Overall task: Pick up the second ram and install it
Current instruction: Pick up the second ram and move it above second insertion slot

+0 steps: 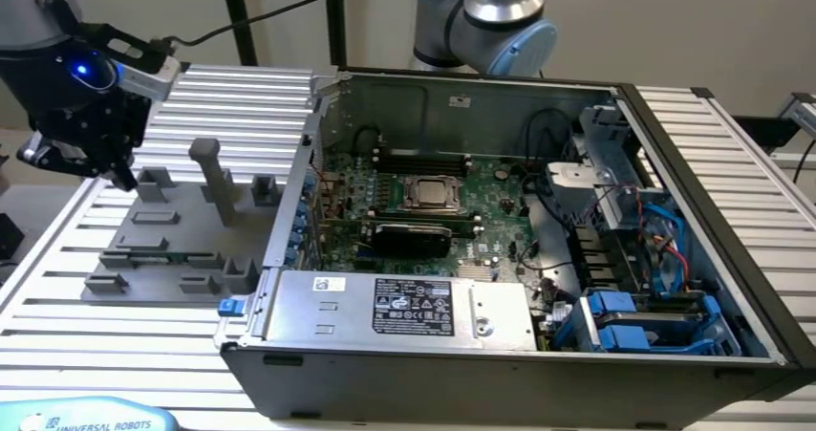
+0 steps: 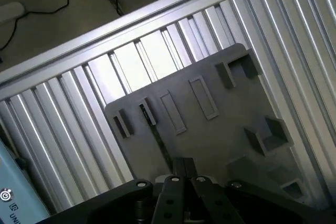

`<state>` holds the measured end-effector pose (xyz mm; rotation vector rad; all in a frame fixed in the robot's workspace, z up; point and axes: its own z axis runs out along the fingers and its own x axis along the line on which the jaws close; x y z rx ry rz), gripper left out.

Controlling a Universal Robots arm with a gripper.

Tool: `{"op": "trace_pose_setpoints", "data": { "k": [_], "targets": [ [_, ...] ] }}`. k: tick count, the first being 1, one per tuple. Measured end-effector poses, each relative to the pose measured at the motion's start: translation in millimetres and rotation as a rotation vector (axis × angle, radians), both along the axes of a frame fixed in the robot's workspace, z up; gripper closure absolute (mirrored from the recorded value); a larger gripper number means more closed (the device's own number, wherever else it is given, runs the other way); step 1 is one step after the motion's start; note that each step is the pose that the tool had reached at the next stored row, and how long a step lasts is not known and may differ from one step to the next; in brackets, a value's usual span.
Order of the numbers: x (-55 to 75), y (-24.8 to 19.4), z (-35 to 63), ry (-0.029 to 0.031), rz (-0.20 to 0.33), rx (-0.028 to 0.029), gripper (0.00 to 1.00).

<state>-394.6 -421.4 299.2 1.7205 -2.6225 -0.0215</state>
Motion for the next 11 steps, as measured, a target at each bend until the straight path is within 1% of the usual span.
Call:
{"op": "trace_pose_setpoints", "data": {
  "k": [3, 5, 8, 11],
  "targets": [
    [0.0, 0.0, -3.2, -0.0051, 0.054, 0.0000, 0.89],
    [0.0, 0.0, -5.5, -0.0074, 0.090, 0.0000, 0.89],
    [0.0, 0.0, -9.4, -0.0099, 0.145, 0.0001, 0.89],
    [0.0, 0.0, -13.3, -0.0111, 0.199, 0.0003, 0.89]
  ]
}}
